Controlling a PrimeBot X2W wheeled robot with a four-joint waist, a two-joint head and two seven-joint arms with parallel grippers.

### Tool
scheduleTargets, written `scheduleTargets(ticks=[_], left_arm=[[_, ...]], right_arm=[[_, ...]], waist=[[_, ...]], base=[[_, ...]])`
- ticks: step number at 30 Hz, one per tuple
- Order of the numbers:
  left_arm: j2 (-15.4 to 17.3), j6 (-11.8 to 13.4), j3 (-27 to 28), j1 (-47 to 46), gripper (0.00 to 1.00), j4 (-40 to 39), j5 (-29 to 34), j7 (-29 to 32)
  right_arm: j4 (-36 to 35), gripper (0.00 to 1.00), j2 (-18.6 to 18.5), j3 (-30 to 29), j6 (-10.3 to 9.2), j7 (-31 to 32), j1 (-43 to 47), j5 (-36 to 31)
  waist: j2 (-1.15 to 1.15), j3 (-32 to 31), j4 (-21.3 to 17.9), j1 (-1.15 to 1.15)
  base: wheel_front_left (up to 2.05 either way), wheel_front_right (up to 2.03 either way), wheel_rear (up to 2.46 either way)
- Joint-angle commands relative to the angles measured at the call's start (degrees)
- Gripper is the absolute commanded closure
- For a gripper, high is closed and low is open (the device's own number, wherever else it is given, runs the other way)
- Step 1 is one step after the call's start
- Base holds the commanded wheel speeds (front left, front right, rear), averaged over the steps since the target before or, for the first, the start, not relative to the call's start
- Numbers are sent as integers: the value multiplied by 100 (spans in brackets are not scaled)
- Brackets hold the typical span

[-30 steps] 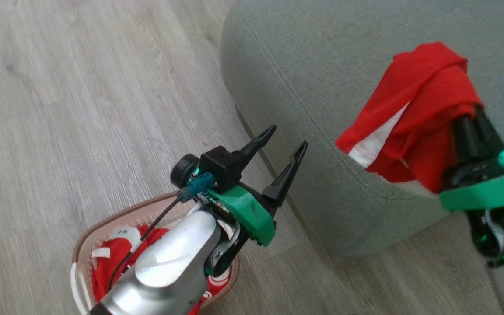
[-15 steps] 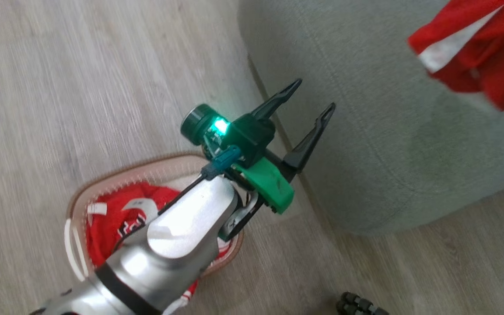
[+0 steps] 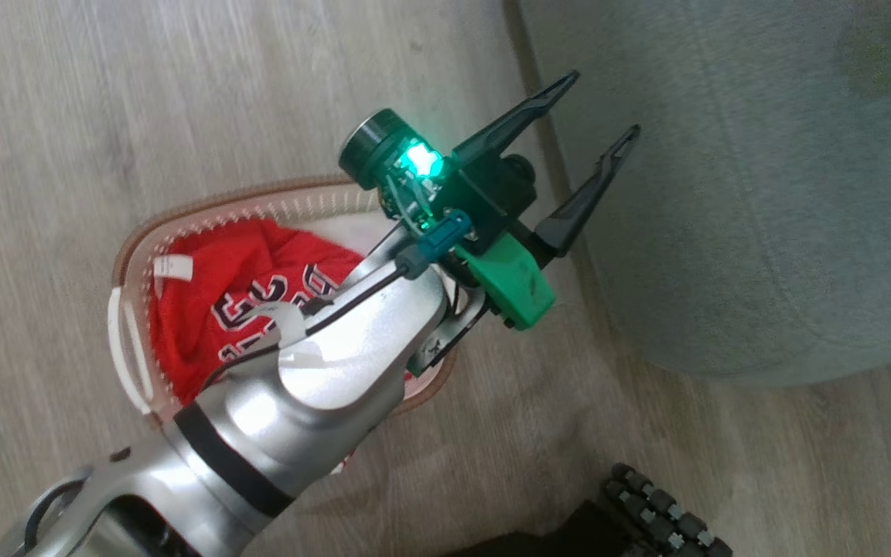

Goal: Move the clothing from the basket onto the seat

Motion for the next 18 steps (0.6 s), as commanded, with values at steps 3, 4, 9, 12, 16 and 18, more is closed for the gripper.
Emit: scheduleTargets(ticks=[3,4,9,12,16,18], left_arm=[[-58,113,-44,-275,0,-221,-109,-46],[-58,142,-77,-297,0,-231,-146,-50],[-59,268,-194,-345,0,-230,-307,-69],[-59,306,-222,-324,0,-204,-388,-75],[-59,324,-211,-262,0,-242,-479,-78],[-59,325,-200,-238,0,-271,-494,-79]], right_arm=[[375,100,-434,281,-1,-37,-257,137],[523,100,-481,360,-1,-37,-311,162],[1277,100,-720,1007,-1,-37,-490,271],[1725,100,-825,1533,-1,-37,-584,462],[2281,65,-904,2250,-1,188,-723,908],[2379,37,-918,2424,-1,337,-742,1037]], waist=[[0,318,288,-1],[0,327,320,-1],[0,276,457,-1],[0,174,507,-1],[0,0,544,-1],[0,-50,553,-1]], base=[[0,0,0],[0,0,0],[0,0,0],[0,0,0],[0,0,0],[0,0,0]])
